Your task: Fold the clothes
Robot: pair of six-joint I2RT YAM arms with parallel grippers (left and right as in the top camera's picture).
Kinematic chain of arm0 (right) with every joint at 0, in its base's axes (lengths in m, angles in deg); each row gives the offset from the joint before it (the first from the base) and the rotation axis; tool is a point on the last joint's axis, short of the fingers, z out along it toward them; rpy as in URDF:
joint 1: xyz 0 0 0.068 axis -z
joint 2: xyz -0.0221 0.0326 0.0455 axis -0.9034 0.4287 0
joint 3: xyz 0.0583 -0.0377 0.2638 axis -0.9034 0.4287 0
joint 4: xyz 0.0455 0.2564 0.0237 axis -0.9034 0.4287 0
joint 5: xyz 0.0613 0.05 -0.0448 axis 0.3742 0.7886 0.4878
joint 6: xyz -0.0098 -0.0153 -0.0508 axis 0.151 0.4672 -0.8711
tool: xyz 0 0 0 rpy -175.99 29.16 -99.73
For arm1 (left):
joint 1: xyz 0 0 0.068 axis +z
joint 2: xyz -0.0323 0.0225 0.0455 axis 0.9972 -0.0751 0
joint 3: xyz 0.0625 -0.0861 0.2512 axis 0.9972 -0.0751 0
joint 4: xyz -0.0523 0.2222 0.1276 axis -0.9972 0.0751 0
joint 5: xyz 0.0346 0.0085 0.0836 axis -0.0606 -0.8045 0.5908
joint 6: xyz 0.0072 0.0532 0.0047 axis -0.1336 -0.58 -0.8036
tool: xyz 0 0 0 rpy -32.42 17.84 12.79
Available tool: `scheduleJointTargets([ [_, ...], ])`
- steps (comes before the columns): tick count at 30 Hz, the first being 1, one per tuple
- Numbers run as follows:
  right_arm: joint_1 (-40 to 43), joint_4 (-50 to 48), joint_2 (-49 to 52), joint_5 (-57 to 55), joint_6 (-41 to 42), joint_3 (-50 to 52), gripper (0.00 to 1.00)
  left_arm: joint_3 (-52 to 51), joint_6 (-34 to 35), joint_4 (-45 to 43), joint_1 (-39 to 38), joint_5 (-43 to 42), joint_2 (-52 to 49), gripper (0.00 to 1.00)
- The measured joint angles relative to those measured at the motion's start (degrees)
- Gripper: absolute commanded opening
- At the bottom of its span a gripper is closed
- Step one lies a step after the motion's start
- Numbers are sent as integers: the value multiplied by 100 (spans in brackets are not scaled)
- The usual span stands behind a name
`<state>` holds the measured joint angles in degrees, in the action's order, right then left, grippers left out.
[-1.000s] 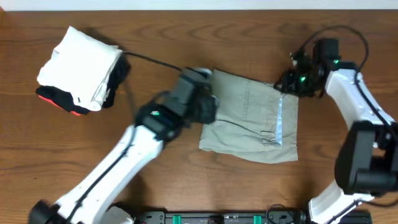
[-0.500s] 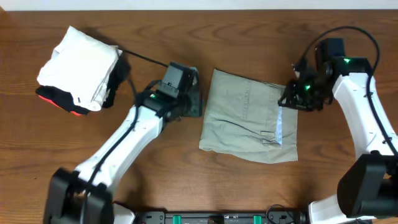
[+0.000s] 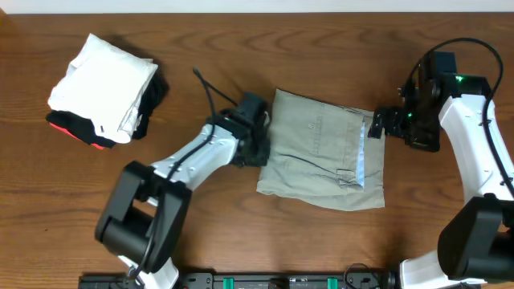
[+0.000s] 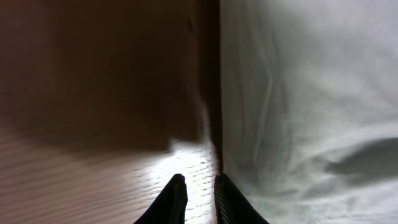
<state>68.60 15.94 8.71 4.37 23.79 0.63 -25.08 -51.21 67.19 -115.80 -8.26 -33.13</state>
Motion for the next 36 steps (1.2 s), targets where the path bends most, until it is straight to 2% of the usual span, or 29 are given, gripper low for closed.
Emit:
scheduleJointTargets([
  [1,0,-2,0,-2,0,0,99,0,17,15,-52,2,-50,15],
  [5,0,0,0,-17,0,2,99,0,245,190,-369,-7,-94,13],
  [9,0,0,0,-20,0,2,99,0,527,339,-914,-157,-94,11],
  [11,0,0,0,-20,-2,2,99,0,717,402,-1248,-236,-94,6],
  [15,0,0,0,-17,0,4,99,0,953,739,-1650,-345,-70,6],
  [20,0,0,0,-20,-2,4,99,55,1099,1082,-1644,-378,446,8],
  [23,0,0,0,-20,0,4,99,243,1113,835,-1622,-284,1027,13],
  [28,0,0,0,-20,-2,4,99,444,857,-138,-1622,339,1705,14],
  [36,0,0,0,-22,-2,7,99,455,173,-1475,-1604,809,1163,15],
])
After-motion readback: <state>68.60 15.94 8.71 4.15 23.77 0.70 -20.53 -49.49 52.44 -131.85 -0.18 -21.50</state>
